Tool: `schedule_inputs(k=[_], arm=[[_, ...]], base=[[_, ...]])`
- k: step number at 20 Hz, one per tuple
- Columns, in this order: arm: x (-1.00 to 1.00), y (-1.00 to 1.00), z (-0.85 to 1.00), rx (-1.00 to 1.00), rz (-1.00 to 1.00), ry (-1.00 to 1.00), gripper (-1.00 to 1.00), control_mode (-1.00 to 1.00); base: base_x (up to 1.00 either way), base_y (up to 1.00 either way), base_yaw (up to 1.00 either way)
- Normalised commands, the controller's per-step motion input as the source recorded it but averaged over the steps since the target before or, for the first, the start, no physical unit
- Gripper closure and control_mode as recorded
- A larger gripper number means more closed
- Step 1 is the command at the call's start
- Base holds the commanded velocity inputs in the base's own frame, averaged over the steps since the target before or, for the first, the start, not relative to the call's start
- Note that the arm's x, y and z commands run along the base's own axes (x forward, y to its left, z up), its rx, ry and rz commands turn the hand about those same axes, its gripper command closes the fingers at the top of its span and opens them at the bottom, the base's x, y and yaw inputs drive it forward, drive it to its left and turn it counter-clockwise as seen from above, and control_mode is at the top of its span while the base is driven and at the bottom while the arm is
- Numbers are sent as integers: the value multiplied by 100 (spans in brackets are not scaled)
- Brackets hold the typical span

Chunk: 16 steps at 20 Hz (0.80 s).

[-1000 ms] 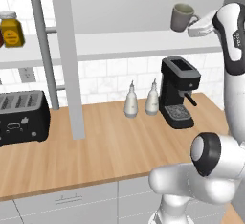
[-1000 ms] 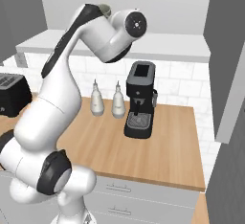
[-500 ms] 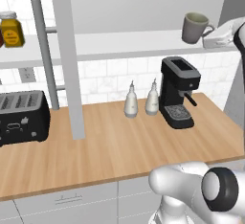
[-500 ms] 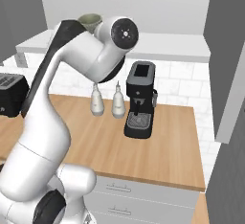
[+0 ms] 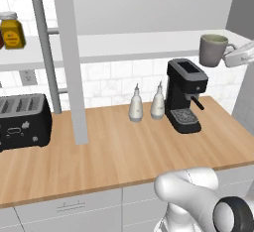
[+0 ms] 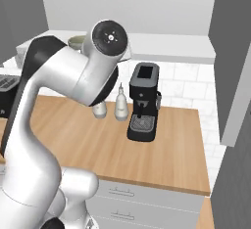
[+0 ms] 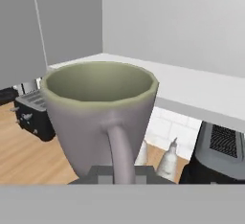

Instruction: Gather all objects into one cabinet and sort the glasses and bowls to opposite sides.

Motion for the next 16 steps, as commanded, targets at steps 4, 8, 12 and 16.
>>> schedule_inputs(k=[4,8,12,16], arm=[[-86,1,-27,0,0,-2,100,-100],[-78,10,-26,0,-6,-6,100,-100],[-44,38,-12,0,-18,-1,100,-100],[0,6,0,0,-3,0,100,-100]], base=[[0,0,0],[0,0,0],[0,0,0],[0,0,0]])
